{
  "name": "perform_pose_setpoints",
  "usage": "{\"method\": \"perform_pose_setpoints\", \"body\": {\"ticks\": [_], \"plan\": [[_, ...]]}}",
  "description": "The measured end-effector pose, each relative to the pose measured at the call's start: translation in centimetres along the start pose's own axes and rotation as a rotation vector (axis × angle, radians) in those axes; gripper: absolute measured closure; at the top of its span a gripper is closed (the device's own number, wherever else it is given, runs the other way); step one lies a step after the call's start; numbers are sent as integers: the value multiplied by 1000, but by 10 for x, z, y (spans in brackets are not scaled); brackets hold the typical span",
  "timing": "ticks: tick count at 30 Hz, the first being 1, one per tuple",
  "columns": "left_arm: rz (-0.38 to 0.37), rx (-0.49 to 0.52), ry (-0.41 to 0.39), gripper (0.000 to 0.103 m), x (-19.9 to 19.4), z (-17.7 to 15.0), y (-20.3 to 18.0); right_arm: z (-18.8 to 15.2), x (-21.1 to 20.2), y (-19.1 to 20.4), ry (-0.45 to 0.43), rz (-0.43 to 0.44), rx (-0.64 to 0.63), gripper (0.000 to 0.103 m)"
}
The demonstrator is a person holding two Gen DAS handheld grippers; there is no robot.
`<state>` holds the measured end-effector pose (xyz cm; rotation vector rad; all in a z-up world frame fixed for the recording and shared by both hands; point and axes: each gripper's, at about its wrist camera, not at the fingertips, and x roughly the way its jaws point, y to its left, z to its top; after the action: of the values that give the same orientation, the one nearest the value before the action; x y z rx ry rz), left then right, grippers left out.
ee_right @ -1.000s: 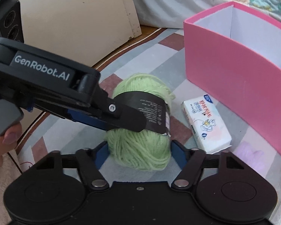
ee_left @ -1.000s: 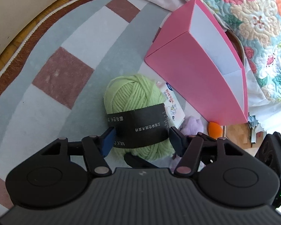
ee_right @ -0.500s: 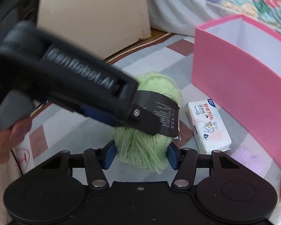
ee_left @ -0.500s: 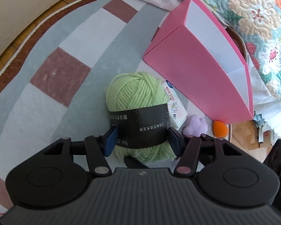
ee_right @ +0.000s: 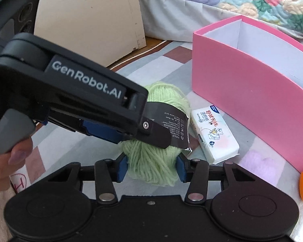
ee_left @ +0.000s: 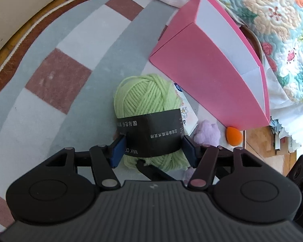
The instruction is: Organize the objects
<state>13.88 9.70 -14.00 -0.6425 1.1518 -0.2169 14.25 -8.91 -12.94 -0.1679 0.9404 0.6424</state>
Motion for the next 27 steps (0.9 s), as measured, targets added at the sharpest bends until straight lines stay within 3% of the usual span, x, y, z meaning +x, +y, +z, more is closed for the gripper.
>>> {"method": "perform_pose_setpoints", "body": {"ticks": [14, 19, 27], "plan": [[-18, 67, -32, 48, -15, -19, -24, -12, -28, 11, -48, -48, -105, 51], [-11, 115, -43, 48, -19, -35, -38, -16, -40, 4, -33, -26, -87, 51], [-68, 136, 9, 49, -20, -36, -55, -17, -63, -2, -9, -56, -123, 51]]}}
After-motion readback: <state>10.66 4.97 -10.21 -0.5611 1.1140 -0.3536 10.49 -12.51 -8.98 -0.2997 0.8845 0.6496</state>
